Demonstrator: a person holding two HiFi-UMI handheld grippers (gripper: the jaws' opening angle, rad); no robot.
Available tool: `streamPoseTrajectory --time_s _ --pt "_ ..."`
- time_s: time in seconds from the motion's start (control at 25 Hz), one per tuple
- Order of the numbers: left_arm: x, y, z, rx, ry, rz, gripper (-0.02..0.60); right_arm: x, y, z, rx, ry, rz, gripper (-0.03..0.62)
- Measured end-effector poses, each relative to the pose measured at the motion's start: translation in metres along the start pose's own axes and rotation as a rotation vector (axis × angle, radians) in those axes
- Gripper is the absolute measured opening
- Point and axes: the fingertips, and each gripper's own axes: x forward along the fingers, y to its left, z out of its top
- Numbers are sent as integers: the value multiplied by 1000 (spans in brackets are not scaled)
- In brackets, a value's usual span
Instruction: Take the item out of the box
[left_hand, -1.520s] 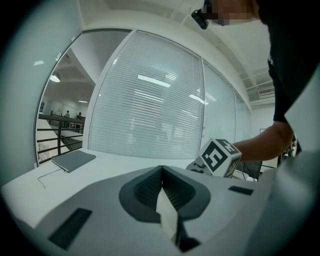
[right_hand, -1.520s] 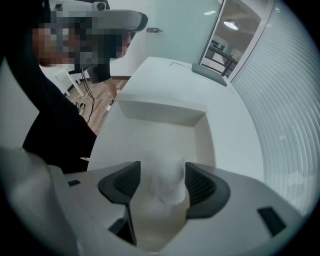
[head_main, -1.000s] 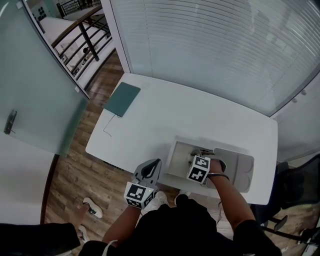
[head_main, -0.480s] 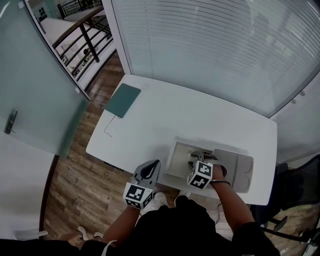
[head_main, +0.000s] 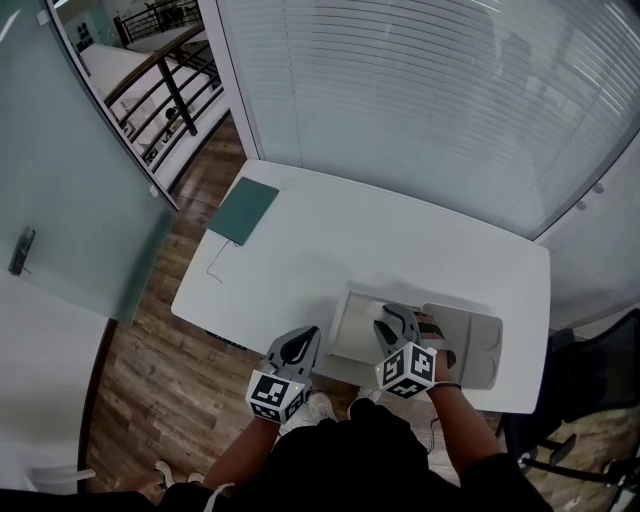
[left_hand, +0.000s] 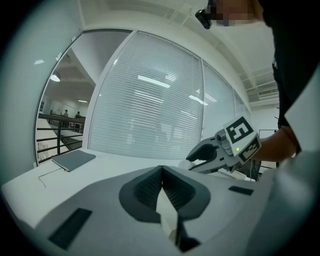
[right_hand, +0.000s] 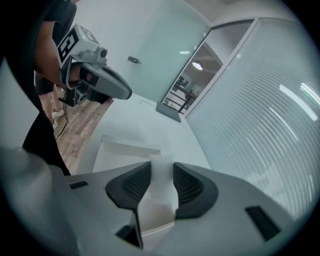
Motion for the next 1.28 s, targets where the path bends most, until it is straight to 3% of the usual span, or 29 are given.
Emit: streamPoseTrajectory --time_s 0.36,0.6,0.68,0.88,1.28 --pt "5 -1 14 4 -38 1 12 -45 -47 36 316 -295 -203 146" --pt "3 -5 27 14 -66 -6 12 -78 -67 54 451 -473 -314 146" --pt "1 -2 35 16 -83 3 12 -90 -73 60 499 -535 -342 146" --pt "-5 9 42 16 -97 20 12 -107 -82 53 734 -658 -362 146" --pt "-2 1 47 29 -102 -10 12 -129 -74 52 726 -695 -412 144"
